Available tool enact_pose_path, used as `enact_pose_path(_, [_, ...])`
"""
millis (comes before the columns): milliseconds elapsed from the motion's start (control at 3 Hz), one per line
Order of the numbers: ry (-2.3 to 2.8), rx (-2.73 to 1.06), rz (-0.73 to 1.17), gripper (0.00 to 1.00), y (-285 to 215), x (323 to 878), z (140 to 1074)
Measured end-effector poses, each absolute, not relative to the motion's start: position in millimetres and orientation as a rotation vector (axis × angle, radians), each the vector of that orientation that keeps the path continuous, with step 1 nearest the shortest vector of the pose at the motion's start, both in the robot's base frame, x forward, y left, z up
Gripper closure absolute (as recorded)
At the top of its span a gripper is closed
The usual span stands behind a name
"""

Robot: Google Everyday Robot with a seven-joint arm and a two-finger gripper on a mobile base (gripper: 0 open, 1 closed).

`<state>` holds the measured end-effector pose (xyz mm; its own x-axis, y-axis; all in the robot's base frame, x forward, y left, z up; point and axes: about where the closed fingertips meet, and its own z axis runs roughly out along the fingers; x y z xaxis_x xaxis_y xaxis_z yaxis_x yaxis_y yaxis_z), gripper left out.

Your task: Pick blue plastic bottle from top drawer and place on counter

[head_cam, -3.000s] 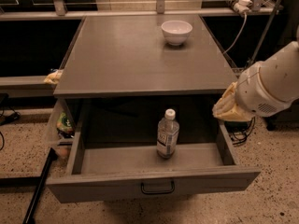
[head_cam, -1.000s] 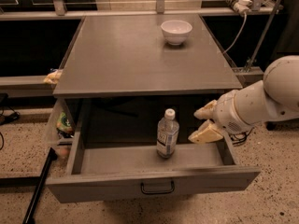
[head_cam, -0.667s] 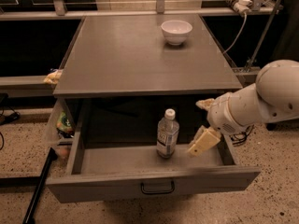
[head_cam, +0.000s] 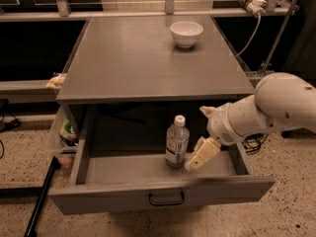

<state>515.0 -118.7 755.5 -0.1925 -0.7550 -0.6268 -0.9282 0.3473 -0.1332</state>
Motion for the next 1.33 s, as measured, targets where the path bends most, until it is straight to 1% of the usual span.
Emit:
enact_pose_path(667, [1.949,-1.467,0.464,0.0,-80.1,522.0,727.1])
enact_pose_path(1333, [1.825,-1.501,0.49,0.0,-55.3,538.4,706.0])
